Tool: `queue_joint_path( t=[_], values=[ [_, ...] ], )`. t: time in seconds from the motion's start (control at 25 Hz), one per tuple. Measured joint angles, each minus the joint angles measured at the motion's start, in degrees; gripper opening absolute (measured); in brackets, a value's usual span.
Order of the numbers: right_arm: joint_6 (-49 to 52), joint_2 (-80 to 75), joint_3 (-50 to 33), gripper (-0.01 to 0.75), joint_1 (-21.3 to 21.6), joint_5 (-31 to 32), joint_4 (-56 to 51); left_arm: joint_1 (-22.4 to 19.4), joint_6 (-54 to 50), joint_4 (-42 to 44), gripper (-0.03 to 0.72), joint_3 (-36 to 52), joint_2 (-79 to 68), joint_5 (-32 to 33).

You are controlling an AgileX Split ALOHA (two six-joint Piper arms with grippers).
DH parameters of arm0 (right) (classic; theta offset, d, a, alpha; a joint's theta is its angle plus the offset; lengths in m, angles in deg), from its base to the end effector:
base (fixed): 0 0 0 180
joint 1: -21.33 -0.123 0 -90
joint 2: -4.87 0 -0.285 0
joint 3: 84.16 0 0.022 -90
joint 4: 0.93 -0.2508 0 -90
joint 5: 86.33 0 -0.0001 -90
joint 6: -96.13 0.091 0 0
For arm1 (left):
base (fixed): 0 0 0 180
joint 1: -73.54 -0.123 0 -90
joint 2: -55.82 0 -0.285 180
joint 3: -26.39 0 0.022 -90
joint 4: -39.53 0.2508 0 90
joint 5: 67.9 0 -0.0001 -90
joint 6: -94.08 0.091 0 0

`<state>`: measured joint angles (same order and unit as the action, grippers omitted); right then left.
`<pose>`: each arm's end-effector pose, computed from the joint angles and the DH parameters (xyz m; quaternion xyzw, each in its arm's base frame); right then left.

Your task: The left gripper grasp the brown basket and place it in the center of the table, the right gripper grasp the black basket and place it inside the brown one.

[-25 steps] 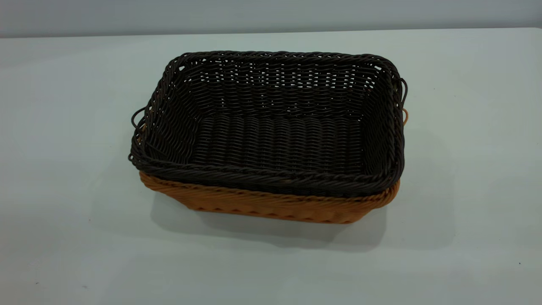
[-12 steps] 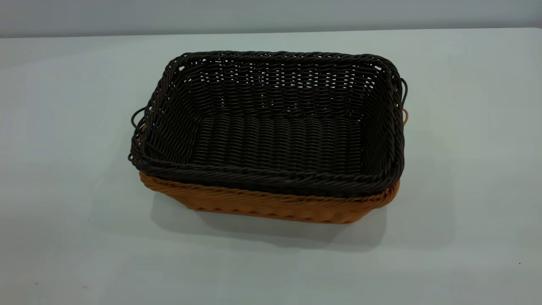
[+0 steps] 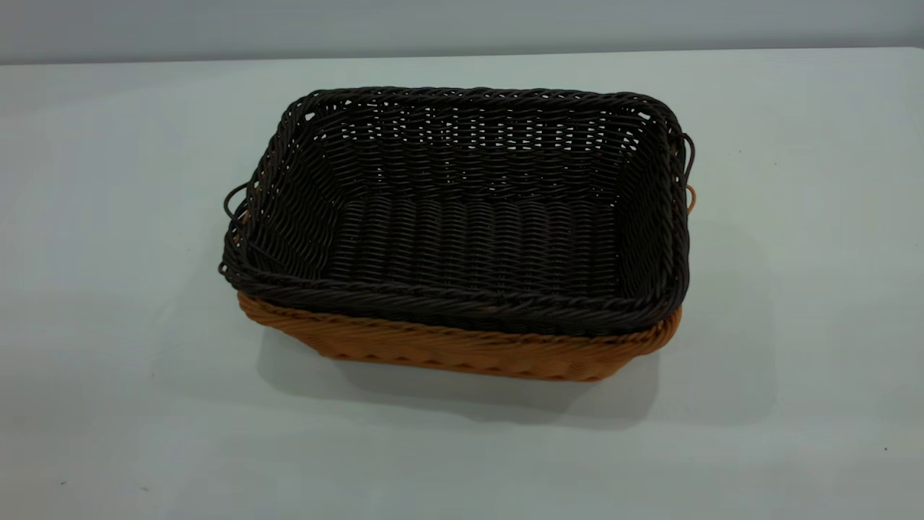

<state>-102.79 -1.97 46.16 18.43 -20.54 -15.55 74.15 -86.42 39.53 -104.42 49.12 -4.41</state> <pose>-0.0116 0.0204 0.2672 -0.1745 0.8512 0.0589 0.4915 -0.0085 0.0001 0.2704 0.0008 0.8633 -0.0049 0.5047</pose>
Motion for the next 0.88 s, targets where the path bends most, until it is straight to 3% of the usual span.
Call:
queue_joint_path(
  t=[0.88],
  values=[
    [2.97, 0.00, 0.00, 0.594, 0.05, -0.42, 2.51, 0.00, -0.05, 0.00, 0.552, 0.00, 0.00, 0.00]
  ],
)
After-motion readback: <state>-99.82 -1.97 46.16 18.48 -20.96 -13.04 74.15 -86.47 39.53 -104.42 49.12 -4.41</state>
